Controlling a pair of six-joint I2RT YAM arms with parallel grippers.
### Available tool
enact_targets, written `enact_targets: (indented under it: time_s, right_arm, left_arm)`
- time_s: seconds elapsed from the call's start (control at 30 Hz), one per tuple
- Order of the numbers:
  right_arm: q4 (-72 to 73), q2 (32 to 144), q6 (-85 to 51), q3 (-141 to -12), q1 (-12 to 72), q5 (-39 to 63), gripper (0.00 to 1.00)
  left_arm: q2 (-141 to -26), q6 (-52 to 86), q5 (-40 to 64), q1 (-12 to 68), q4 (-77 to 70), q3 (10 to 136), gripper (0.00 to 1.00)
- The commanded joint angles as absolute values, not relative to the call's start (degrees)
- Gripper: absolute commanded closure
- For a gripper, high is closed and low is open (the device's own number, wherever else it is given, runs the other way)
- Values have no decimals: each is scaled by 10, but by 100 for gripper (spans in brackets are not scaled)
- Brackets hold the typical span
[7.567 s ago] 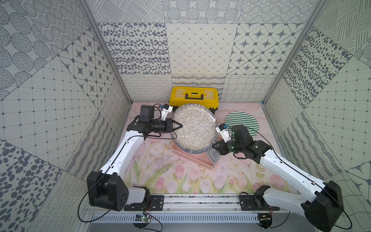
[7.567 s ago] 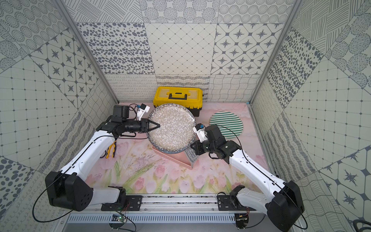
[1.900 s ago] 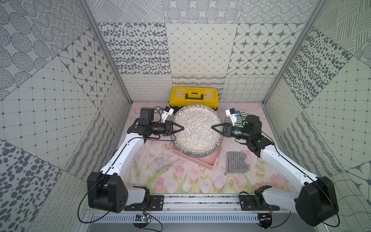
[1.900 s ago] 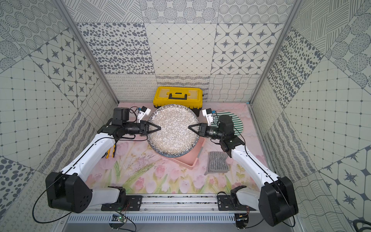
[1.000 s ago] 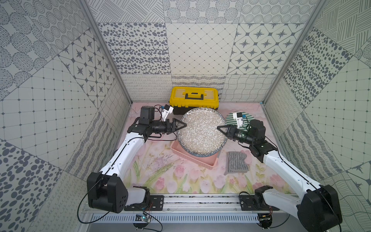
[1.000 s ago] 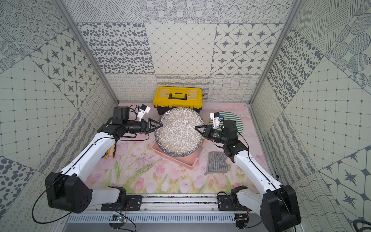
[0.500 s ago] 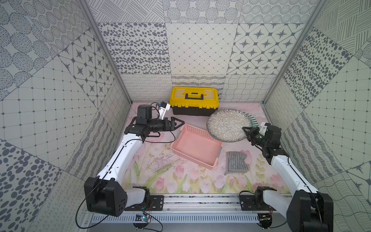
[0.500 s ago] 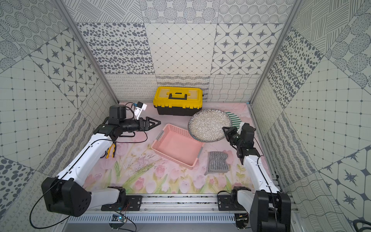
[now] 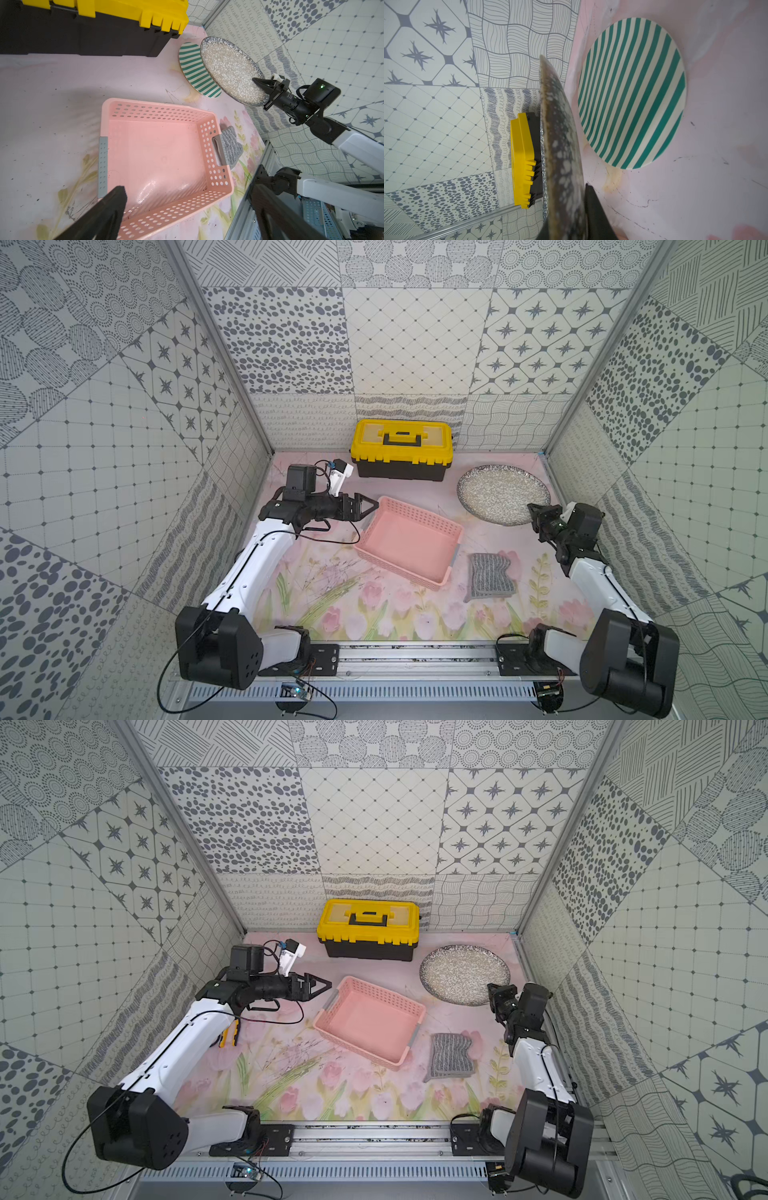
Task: Wipe the wet plate dry
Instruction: Place the plate on the plate.
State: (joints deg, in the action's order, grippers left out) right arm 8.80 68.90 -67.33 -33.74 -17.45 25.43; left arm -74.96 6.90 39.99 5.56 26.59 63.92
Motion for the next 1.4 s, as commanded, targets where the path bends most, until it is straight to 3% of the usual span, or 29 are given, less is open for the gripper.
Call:
enact_targets:
  time_s: [0.0,0.83,1.17,1.37]
  right_arm:
    - [282,711,-698,-378,-174,290,100]
    - [360,947,-665,-475,-174,265,100]
    - [279,938,-614,-450,-175,246,100]
    - [191,930,-573,-455,-175,212,83]
  left_arm:
    - [-766,-8,353,53,241,614,1]
    - [-792,28,388,53,188,575,0]
    - [-792,27,387,52,186,572,0]
    - [-795,30,392,53,185,573,0]
